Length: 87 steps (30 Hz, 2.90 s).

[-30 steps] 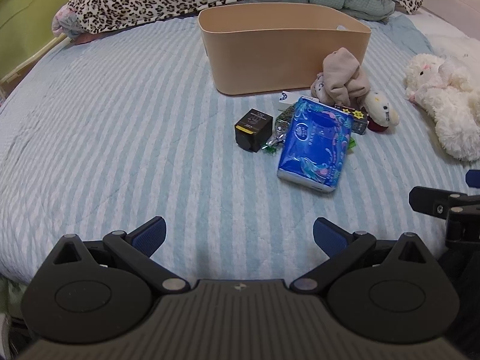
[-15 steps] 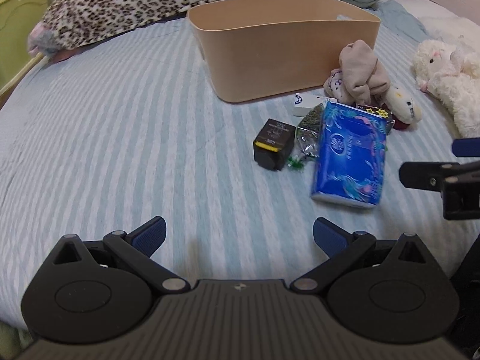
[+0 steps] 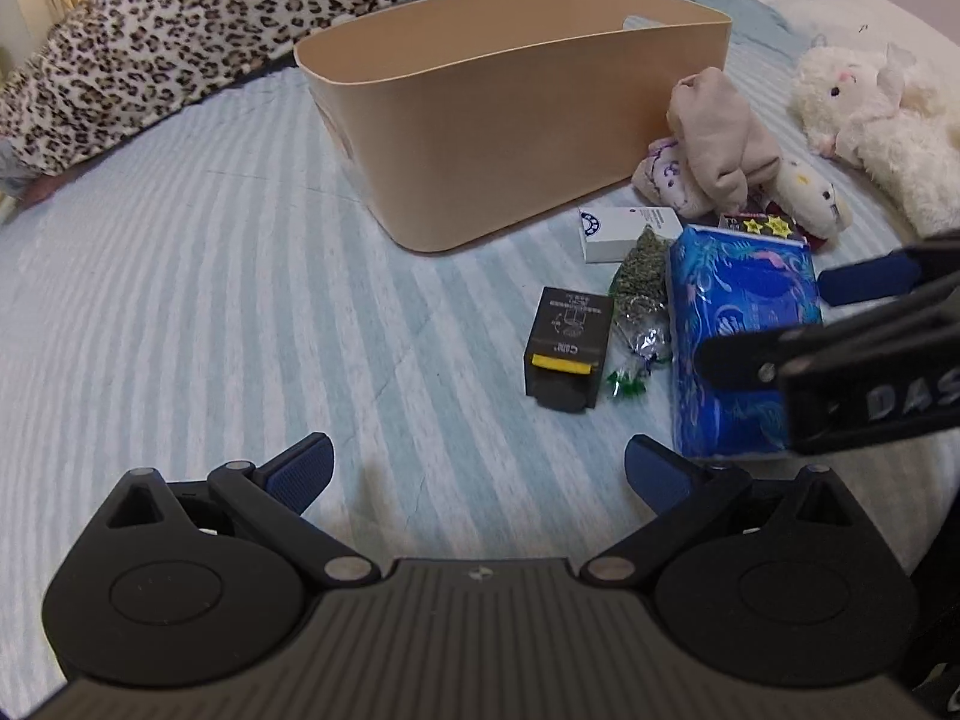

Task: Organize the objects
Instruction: 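Grasp the blue tissue pack with the right tool while the left tool grasps the black box, then carry both items over the beige basket and open both tools to drop them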

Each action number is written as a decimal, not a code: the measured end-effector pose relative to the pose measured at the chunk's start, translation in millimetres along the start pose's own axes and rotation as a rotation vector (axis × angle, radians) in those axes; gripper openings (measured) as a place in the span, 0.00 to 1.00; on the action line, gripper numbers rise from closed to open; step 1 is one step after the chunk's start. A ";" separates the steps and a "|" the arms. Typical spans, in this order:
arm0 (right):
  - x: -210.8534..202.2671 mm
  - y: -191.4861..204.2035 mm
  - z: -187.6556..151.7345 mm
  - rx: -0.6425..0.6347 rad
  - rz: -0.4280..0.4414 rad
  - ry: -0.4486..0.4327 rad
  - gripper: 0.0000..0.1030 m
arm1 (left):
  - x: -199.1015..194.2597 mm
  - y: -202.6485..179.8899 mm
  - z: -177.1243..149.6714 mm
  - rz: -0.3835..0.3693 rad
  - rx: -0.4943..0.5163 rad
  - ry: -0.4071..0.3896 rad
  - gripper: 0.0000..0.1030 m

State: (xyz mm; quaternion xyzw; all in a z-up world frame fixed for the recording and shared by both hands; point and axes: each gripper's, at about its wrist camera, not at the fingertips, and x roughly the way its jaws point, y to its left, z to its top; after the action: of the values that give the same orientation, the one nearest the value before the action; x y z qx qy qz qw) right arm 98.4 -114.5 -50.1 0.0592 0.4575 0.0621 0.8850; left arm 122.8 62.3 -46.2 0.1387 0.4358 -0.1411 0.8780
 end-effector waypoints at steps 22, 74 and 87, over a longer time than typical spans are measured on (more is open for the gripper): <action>16.2 -42.1 -4.0 0.159 0.101 0.016 0.47 | 27.7 -7.2 21.4 -0.155 -0.025 -0.018 0.34; 36.0 -86.6 167.3 0.109 -0.037 -0.319 0.29 | 50.9 8.1 161.2 0.102 -0.143 -0.127 0.35; 1.2 -82.2 146.7 -0.016 -0.044 -0.306 0.90 | -1.4 -4.6 149.6 0.070 -0.141 -0.195 0.91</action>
State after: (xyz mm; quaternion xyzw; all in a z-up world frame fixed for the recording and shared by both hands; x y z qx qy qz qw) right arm 223.5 -202.3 19.9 0.0509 0.3179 0.0364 0.9461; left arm 228.9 3.4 41.4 0.0772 0.3519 -0.0921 0.9283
